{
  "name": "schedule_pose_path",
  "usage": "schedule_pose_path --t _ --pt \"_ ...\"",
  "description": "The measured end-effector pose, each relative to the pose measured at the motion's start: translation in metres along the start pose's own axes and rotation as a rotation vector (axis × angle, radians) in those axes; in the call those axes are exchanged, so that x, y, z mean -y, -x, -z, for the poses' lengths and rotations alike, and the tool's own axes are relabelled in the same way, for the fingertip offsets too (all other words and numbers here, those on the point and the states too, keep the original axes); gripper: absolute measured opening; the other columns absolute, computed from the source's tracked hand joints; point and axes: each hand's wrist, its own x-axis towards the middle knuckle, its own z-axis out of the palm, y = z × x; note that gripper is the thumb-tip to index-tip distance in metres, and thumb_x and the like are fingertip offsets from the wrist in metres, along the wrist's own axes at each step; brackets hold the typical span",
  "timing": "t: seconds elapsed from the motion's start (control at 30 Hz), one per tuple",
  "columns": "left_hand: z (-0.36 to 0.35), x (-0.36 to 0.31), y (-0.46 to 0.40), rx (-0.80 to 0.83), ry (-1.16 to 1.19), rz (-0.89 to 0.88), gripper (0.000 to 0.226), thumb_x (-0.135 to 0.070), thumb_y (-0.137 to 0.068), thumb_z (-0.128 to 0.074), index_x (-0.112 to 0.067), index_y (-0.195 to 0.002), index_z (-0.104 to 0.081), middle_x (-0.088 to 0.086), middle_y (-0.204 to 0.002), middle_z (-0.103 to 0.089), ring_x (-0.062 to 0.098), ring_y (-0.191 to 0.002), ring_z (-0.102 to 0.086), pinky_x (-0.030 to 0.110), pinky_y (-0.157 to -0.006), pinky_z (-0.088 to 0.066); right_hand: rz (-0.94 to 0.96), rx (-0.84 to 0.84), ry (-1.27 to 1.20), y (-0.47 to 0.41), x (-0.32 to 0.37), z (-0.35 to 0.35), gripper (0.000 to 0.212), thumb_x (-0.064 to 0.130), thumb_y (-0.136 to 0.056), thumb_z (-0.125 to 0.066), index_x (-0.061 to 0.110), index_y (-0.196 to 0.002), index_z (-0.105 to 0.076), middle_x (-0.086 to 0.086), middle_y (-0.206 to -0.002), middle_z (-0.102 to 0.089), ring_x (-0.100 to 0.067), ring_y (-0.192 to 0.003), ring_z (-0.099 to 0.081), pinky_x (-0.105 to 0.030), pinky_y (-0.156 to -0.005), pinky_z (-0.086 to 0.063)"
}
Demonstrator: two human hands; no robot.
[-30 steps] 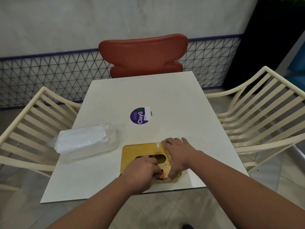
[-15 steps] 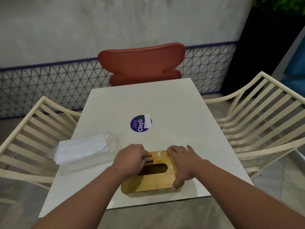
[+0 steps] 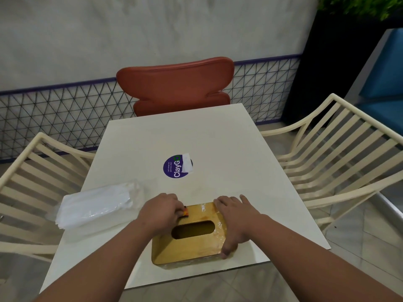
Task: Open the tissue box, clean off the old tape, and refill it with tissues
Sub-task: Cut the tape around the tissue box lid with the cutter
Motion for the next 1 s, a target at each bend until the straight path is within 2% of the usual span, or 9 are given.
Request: schedule_pose_path --t 0.23,0.33,0.4,0.53,0.6,0.67,0.83,0.9,1.0 --pt "-0.008 -0.02 0.008 -0.058 0.015 -0.056 0.028 -0.04 -0.098 -0.043 -0.035 -0.116 -0.064 -0.013 -0.106 -0.057 0.01 -0.097 -0.049 0.025 -0.076 -0.043 -0.004 0.005 0.019 0.0 0.001 0.002 0.136 0.071 -0.055 -0.079 0.019 -0.155 -0.001 -0.001 -0.16 -0.009 -0.027 -0.147 -0.011 -0.054 -0.119 0.0" --pt "0.006 -0.006 0.016 0.031 0.066 0.051 0.025 -0.041 -0.095 -0.048 -0.034 -0.11 -0.068 -0.013 -0.101 -0.059 0.009 -0.093 -0.053 0.025 -0.077 -0.047 0.014 -0.014 -0.007 0.002 -0.002 0.002 0.138 0.074 -0.055 -0.076 0.021 -0.155 0.002 0.001 -0.163 0.0 -0.025 -0.149 -0.002 -0.054 -0.12 0.002" --pt "0.019 -0.005 0.019 -0.052 0.268 0.211 0.021 -0.042 -0.093 -0.053 -0.033 -0.099 -0.071 -0.015 -0.094 -0.061 0.007 -0.087 -0.055 0.025 -0.072 -0.048 0.027 -0.115 -0.153 0.005 0.0 0.007 0.135 0.078 -0.056 -0.073 0.026 -0.156 0.002 0.005 -0.163 0.004 -0.022 -0.15 -0.001 -0.049 -0.121 -0.004" --pt "0.045 -0.034 0.005 -0.371 1.026 0.513 0.012 -0.029 -0.088 -0.06 -0.026 -0.084 -0.071 -0.003 -0.09 -0.07 0.016 -0.085 -0.064 0.032 -0.07 -0.054 0.022 -0.424 -0.729 0.007 0.021 0.034 0.083 0.064 -0.08 -0.064 0.03 -0.149 -0.032 0.006 -0.149 -0.039 -0.012 -0.125 -0.047 -0.029 -0.102 -0.042" --pt "0.055 -0.057 -0.001 -0.376 1.378 0.594 0.007 -0.02 -0.087 -0.062 -0.019 -0.086 -0.068 0.007 -0.093 -0.071 0.024 -0.085 -0.067 0.034 -0.065 -0.053 0.065 -0.471 -0.88 0.01 0.03 0.052 0.057 0.055 -0.091 -0.056 0.028 -0.141 -0.046 0.008 -0.132 -0.055 -0.008 -0.101 -0.057 -0.028 -0.091 -0.049" --pt "0.065 -0.081 -0.004 -0.333 1.615 0.627 0.007 -0.012 -0.087 -0.061 -0.012 -0.093 -0.063 0.014 -0.095 -0.072 0.03 -0.085 -0.067 0.036 -0.063 -0.054 0.113 -0.511 -0.915 0.015 0.03 0.067 0.045 0.05 -0.095 -0.052 0.026 -0.133 -0.055 0.007 -0.124 -0.061 -0.009 -0.096 -0.058 -0.031 -0.091 -0.048" --pt "0.075 -0.111 -0.004 -0.208 1.837 0.651 0.012 -0.007 -0.09 -0.057 -0.003 -0.095 -0.067 0.01 -0.077 -0.072 0.023 -0.07 -0.065 0.033 -0.057 -0.052 0.122 -0.425 -0.789 0.028 0.0 0.076 0.04 0.055 -0.088 -0.061 0.028 -0.117 -0.066 0.008 -0.11 -0.067 -0.01 -0.1 -0.059 -0.024 -0.083 -0.046" --pt "0.071 -0.118 -0.004 -0.168 1.859 0.616 0.015 -0.007 -0.091 -0.056 -0.001 -0.1 -0.066 0.013 -0.086 -0.069 0.023 -0.073 -0.062 0.034 -0.062 -0.05 0.117 -0.366 -0.677 0.027 -0.013 0.074 0.04 0.056 -0.082 -0.066 0.03 -0.112 -0.066 0.008 -0.104 -0.068 -0.011 -0.095 -0.06 -0.026 -0.079 -0.048" --pt "0.063 -0.123 -0.003 -0.16 1.741 0.508 0.015 -0.014 -0.094 -0.056 -0.003 -0.099 -0.064 0.012 -0.092 -0.068 0.023 -0.075 -0.06 0.036 -0.068 -0.05 0.119 -0.352 -0.612 0.024 -0.025 0.066 0.016 0.046 -0.084 -0.067 0.031 -0.087 -0.061 0.009 -0.086 -0.063 -0.012 -0.082 -0.057 -0.027 -0.068 -0.046"
